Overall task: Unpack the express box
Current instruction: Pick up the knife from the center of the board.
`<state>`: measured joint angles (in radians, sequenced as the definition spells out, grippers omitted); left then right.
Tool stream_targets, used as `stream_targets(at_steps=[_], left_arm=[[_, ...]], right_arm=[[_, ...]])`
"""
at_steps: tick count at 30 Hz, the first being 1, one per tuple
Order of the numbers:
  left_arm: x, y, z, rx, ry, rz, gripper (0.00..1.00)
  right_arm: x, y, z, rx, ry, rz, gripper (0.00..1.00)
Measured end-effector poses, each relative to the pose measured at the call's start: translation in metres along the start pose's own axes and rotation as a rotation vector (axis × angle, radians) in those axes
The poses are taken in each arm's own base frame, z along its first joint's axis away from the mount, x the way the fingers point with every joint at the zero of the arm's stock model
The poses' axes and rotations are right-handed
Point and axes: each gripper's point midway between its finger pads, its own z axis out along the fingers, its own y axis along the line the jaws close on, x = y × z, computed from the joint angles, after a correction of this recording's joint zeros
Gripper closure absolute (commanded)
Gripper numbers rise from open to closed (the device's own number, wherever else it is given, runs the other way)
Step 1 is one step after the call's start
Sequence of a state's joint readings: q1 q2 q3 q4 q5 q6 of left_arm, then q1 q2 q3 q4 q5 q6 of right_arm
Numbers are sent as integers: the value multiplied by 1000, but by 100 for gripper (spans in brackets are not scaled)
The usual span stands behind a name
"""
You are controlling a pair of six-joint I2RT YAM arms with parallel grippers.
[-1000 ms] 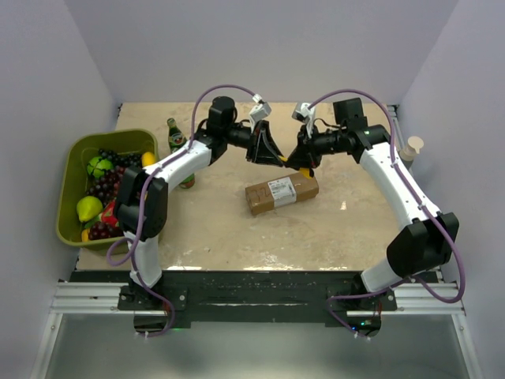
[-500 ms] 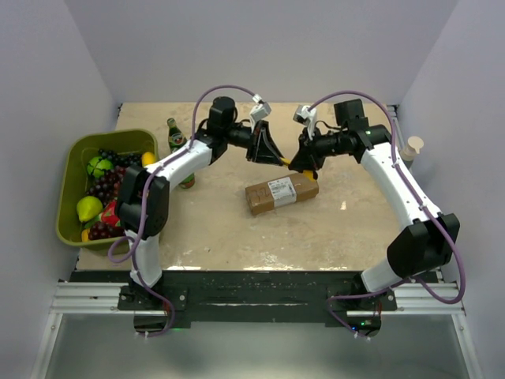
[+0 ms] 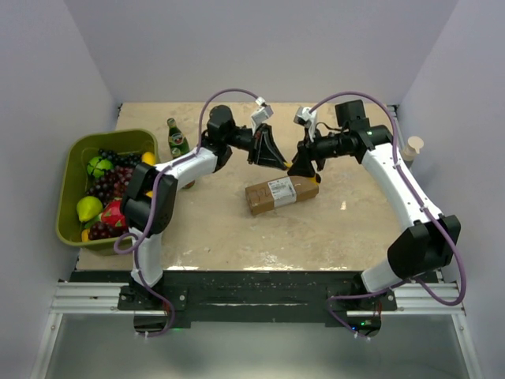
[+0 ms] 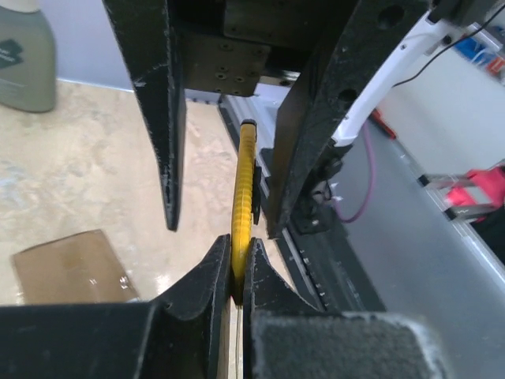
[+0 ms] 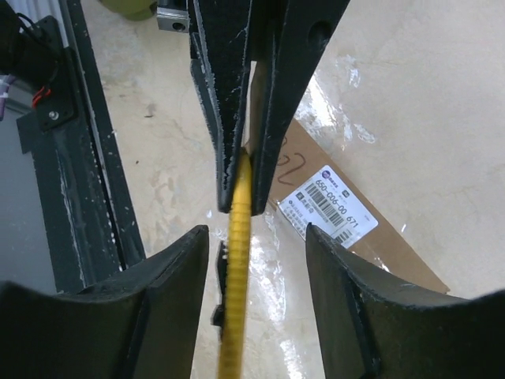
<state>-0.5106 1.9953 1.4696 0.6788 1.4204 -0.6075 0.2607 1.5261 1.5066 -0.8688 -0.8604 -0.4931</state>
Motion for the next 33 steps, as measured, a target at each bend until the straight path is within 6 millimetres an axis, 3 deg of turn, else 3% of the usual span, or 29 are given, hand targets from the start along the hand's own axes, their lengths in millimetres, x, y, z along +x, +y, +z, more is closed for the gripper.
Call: stream_targets(at_steps=[9,16,21,23,24,25,29,33], left_arm=[[-7,-12,-7,17,-27,-2,100],[-9,-9,-11,-5,-49,-29,100],[-10,-9,-11,-10,-55,-34,97],[-10,-8,-11,-13,-57,-31,71],[-11,-6,-11,-18,-61,-25,12],[-11,-5,-11,-24,-64,-21,1],[-3,12,-17,-82,-65,-47,0],[-8,74,-54,-373,-52,-8,0]], right_arm=[[-11,9,1,-51,-57,-5,54],[-11,10,1,-55,-62,-6,67],[-12,13,0,-55,-68,-5,83],[-13,11,0,-46,-69,11,100],[-13,10,0,-39,-68,22,100],[-13,8,-1,-33,-70,20,100],[-8,-11,-15,34,-71,62,100],[12,-51,-54,194,-67,173,100]])
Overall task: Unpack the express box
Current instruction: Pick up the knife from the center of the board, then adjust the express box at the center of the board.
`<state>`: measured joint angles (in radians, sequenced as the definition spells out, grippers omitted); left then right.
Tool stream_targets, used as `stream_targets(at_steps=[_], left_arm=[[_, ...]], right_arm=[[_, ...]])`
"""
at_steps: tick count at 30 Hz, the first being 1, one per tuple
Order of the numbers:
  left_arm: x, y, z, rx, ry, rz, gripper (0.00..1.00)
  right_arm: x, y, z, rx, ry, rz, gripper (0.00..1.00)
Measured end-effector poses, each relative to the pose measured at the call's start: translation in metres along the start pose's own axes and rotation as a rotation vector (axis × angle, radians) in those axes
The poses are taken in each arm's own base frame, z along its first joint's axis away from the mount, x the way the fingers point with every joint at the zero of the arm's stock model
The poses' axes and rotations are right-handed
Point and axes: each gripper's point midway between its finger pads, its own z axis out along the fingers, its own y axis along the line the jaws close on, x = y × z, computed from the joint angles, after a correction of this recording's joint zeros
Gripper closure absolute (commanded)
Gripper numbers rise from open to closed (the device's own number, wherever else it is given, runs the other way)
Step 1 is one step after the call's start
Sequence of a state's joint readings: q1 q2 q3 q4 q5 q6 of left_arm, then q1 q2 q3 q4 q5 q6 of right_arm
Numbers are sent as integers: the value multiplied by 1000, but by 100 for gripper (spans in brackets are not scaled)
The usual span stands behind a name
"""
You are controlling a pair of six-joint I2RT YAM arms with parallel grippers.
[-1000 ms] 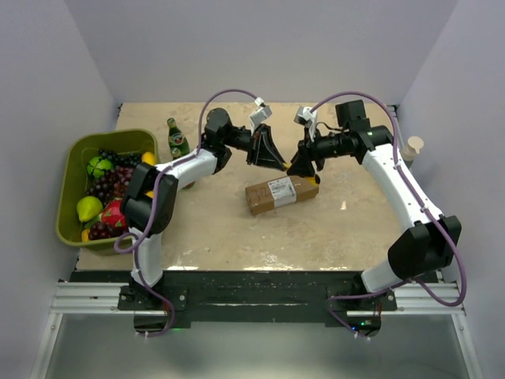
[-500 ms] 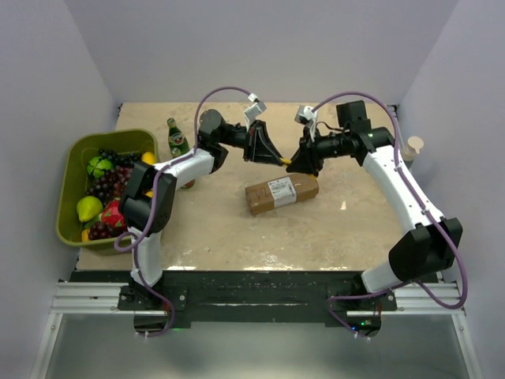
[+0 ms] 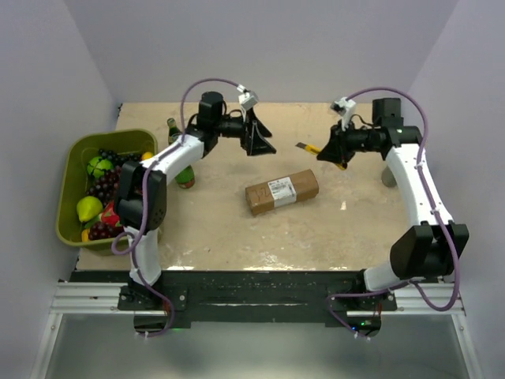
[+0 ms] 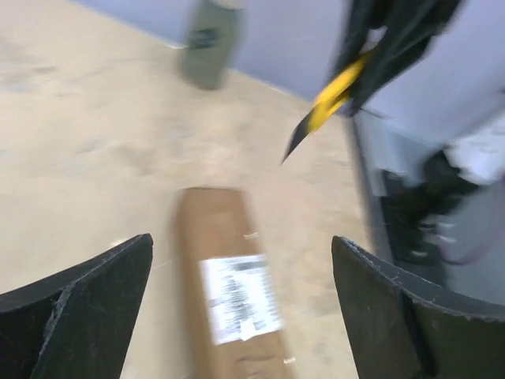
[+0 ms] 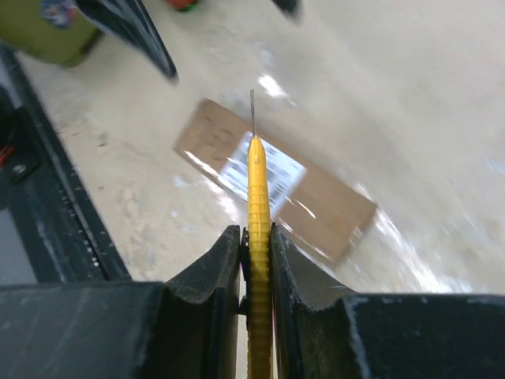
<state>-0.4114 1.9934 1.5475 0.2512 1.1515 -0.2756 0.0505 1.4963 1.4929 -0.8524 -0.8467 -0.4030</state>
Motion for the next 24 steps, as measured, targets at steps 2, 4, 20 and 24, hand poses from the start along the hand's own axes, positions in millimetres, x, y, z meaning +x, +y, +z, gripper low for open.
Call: stream_targets(at_steps=[2,4,20,24], left_arm=[[-2,37,-18,-190,23,77,2],[6,60,-37,-331,70,120,5],[143,93,-97,-788,439,-18,30],[144,90,-94,-766,441,-13,30]], right_arm=[[11,-18,-14,91,16,57,100],[25,-19,-23,160,31,107,100],[120,-39,-18,509,157,576,100],[121,-58,2,506,145,628,100]])
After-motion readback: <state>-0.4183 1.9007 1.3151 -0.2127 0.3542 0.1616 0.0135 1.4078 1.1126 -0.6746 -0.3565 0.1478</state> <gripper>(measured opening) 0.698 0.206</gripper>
